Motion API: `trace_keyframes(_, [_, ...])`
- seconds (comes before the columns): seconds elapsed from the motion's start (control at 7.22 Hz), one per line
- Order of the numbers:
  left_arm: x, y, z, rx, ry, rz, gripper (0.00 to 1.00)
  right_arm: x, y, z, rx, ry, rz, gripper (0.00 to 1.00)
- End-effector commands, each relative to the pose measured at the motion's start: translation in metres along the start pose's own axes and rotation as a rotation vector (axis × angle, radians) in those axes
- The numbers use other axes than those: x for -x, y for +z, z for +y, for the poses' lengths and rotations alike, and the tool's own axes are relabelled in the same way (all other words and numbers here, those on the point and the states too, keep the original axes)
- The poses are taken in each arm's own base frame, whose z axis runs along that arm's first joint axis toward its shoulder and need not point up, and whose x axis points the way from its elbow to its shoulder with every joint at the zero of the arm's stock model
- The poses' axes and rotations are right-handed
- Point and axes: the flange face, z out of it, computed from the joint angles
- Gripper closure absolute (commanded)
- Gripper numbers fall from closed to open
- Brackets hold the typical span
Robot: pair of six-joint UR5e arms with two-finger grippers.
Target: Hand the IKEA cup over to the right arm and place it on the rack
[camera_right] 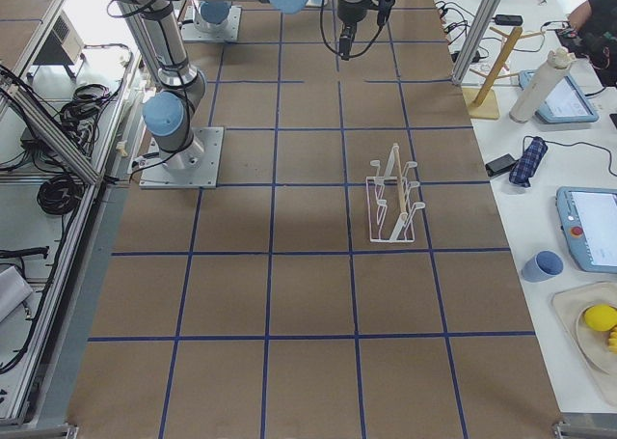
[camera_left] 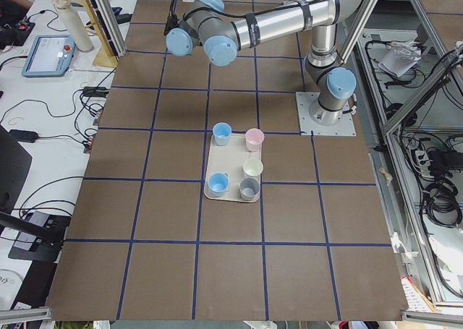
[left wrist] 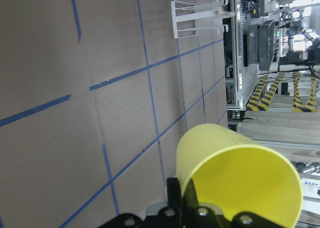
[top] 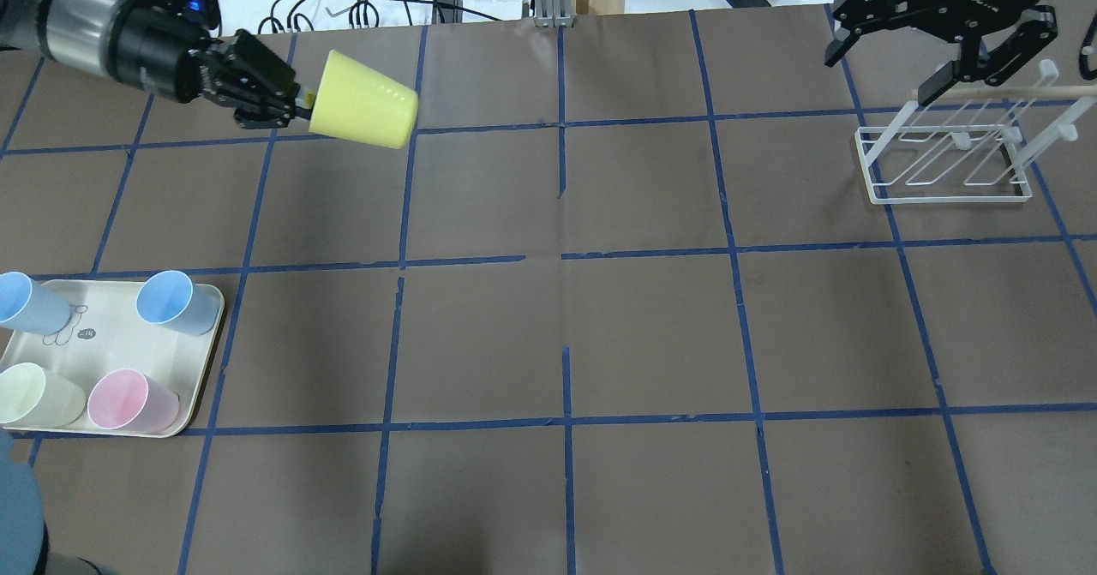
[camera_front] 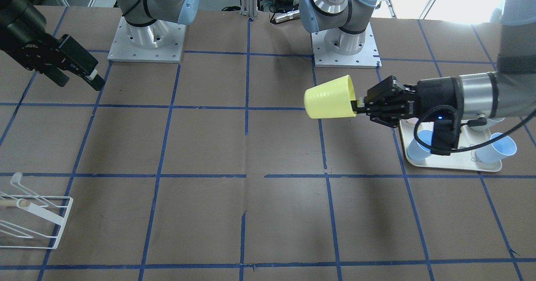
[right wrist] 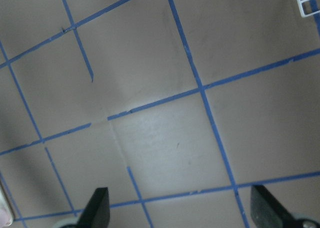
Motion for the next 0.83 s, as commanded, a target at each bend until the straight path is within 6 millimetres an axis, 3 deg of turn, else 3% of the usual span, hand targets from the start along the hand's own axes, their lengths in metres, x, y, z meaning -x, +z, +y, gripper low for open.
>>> trace_keyframes(0.0, [-0.024,0.078,-0.001,-0.058,-0.1,0.194,1.0,-0.015,-0.006,0.027,0.17,0.153,-0.153,0.0])
trace_keyframes(0.42, [-0.035,0.189,0.024,-0.194,-0.166,0.444,1.0,-0.008,-0.008,0.053,0.318,0.369,-0.249,0.0])
trace_keyframes(0.55, [-0.03,0.214,0.035,-0.249,-0.159,0.491,1.0,-0.004,-0.014,0.064,0.328,0.462,-0.253,0.0])
trace_keyframes(0.69, [-0.031,0.225,0.043,-0.268,-0.155,0.508,1.0,-0.003,-0.014,0.064,0.351,0.587,-0.238,0.0])
